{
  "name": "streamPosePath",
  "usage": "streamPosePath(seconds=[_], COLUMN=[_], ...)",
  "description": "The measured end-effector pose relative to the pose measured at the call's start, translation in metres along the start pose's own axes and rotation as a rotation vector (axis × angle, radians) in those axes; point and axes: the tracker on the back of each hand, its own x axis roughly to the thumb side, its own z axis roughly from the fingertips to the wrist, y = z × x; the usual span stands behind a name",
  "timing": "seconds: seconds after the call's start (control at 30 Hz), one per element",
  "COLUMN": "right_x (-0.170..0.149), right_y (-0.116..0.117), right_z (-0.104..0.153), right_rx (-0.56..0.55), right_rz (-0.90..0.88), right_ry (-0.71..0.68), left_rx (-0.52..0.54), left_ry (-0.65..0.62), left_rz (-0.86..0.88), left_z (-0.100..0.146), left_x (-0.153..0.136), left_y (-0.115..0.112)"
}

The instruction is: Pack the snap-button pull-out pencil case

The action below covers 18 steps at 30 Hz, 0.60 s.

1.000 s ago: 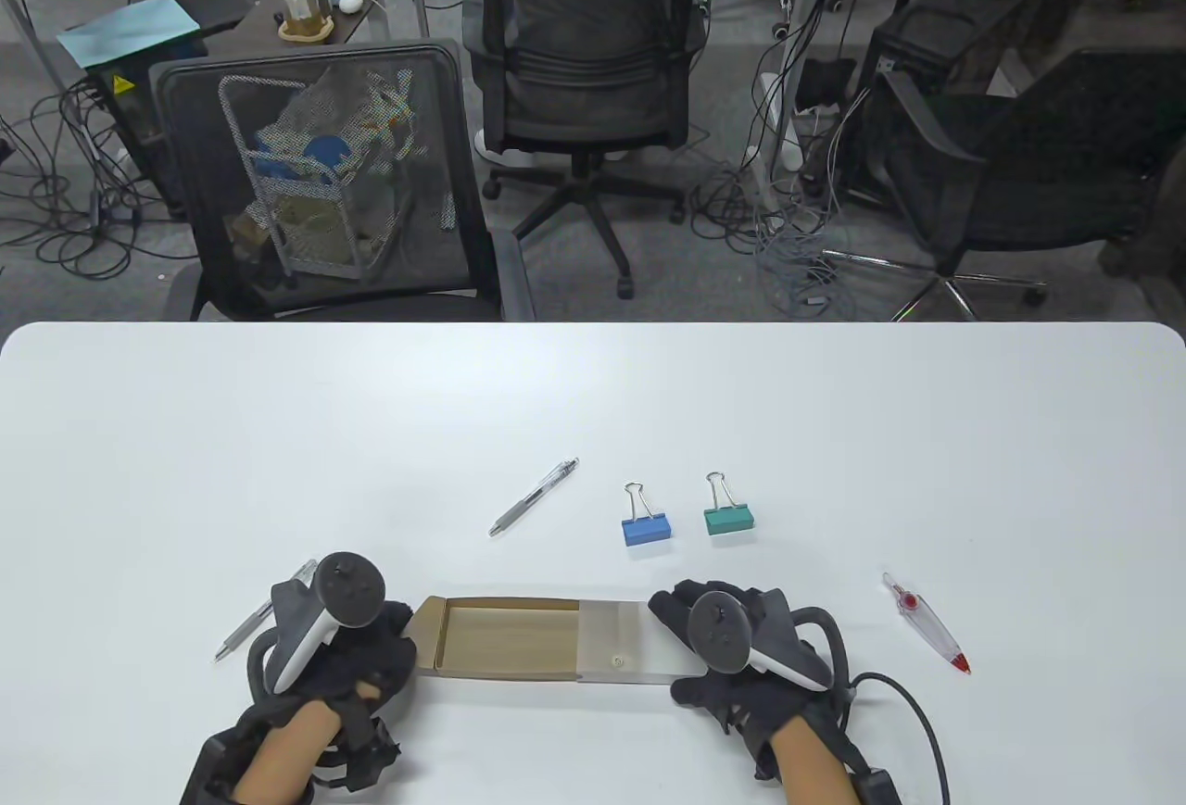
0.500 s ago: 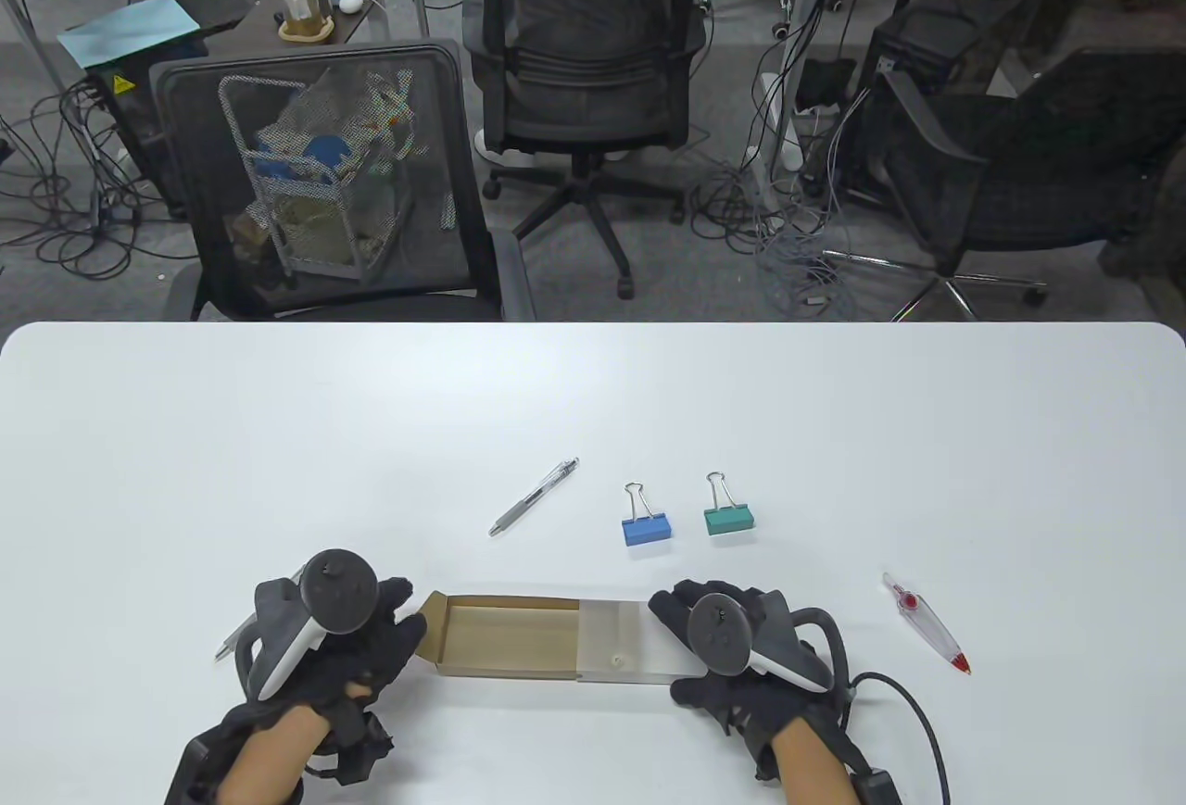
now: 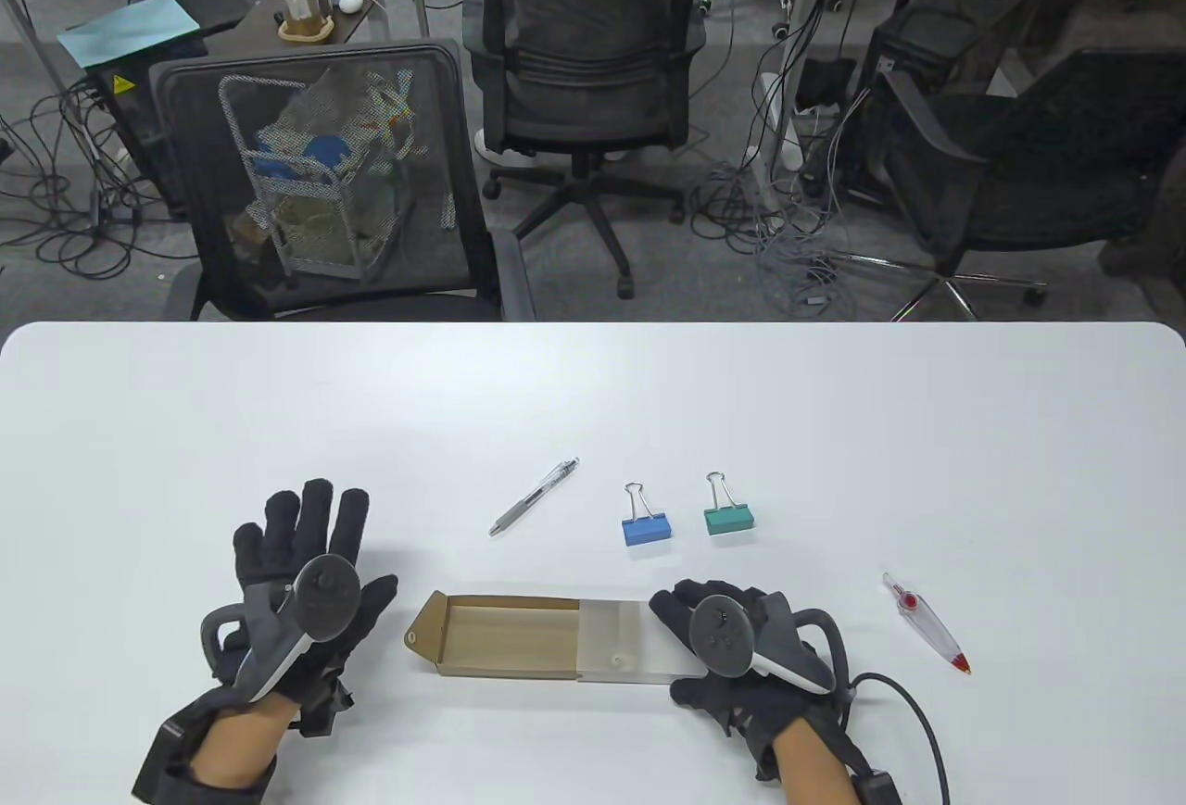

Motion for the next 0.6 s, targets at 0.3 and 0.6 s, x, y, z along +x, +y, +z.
streamPosePath(seconds=[0.3, 0.6], right_x=[0.009, 0.059], right_y=[-0.021, -0.063], right_z=[0.001, -0.042], right_rx=[-0.116, -0.289], right_rz=[-0.112, 0.075], right_ry=[0.048, 0.398], left_rx=[-0.003, 0.008], left_ry=[0.005, -0.025], left_rz=[0.029, 0.005], left_z=[0.003, 0.007], left_x=[-0.01, -0.004], left_y=[0.0, 0.003])
